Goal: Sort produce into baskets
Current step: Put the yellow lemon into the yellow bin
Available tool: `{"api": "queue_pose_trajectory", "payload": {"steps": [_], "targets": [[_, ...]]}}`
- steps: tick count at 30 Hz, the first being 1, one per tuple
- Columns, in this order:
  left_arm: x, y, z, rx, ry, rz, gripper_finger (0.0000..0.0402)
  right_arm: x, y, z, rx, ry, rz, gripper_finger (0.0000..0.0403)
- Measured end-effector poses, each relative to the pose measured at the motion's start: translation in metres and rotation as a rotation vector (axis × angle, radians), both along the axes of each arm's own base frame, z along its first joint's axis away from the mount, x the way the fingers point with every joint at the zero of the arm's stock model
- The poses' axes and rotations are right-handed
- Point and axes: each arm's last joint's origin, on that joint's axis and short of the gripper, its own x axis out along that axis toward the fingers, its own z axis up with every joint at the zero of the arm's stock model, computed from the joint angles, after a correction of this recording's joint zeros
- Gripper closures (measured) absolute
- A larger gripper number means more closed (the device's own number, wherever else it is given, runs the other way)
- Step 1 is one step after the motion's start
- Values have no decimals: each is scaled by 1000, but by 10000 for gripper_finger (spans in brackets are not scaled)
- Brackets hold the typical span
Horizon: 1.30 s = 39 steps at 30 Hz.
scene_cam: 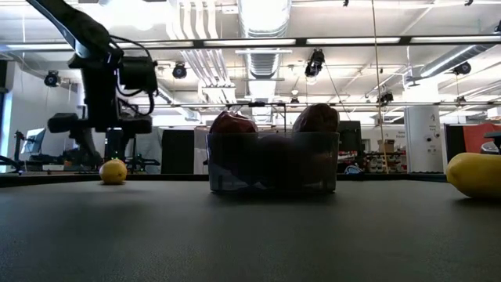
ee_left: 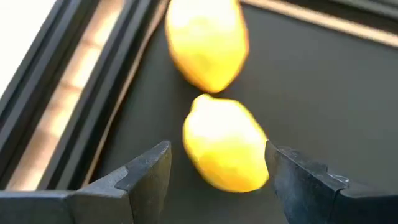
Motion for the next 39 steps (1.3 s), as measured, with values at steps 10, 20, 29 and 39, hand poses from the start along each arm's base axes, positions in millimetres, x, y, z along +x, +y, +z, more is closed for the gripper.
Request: {"api": "queue_pose_trajectory", "payload": {"steps": [10,20,29,39], "targets": [[7,7,14,85,-74,84,149,0,0,0,0,0,0,78],[8,5,3,35,-252,350,127,0,0,0,0,0,0,78],[15,11,-23,-9,-230,494,127,0,0,0,0,0,0,78],[20,14,-40,-94,-192,500,128,0,0,0,1,0,0,78]]}}
